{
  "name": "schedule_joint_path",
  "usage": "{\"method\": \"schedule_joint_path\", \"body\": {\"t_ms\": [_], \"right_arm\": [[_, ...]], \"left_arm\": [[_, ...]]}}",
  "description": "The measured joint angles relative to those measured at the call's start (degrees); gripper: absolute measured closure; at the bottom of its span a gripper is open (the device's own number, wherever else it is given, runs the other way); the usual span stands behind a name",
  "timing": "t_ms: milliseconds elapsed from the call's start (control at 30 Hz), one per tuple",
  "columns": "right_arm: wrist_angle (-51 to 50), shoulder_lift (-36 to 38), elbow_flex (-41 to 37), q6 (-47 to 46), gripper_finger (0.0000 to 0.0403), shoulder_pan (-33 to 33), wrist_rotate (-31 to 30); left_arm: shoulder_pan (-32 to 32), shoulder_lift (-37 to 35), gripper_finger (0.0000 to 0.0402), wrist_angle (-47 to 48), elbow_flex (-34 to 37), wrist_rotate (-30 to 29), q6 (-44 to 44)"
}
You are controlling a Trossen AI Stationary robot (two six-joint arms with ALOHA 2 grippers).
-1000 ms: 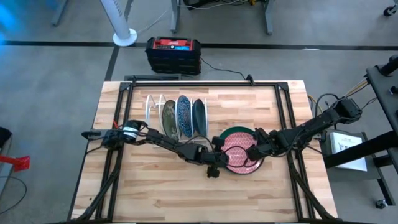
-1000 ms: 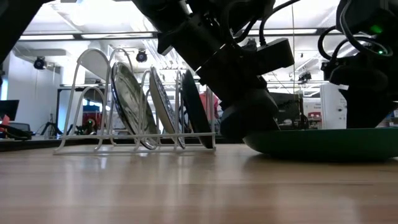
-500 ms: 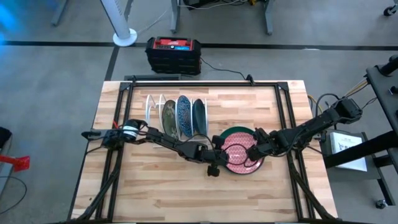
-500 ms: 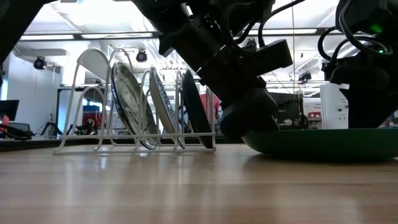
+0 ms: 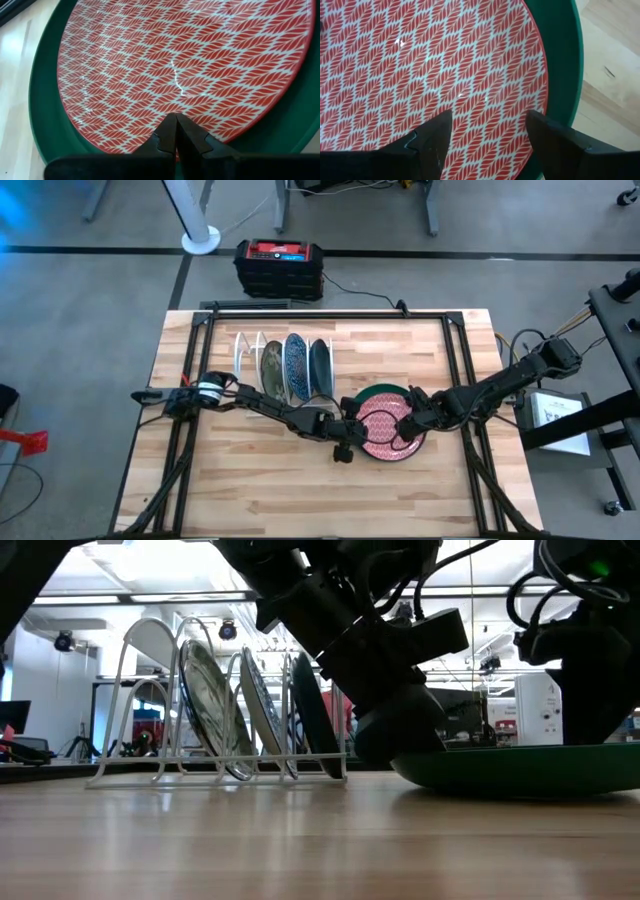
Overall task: Sort dishes
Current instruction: Put the orange patterned plate into the dish rack
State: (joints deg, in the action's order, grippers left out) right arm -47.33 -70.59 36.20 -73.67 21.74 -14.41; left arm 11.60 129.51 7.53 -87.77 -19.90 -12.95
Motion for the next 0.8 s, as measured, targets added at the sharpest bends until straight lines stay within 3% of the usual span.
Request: {"method": "schedule_joint_path", "body": {"t_ms": [800], "right_arm": [[-2.97,0.02,0.16,-1.27,0.0145,-0.04,-3.68]], "left_arm": [[-0.15,0.09,0.0401,0.33,-0.07,0.03,0.2]]}}
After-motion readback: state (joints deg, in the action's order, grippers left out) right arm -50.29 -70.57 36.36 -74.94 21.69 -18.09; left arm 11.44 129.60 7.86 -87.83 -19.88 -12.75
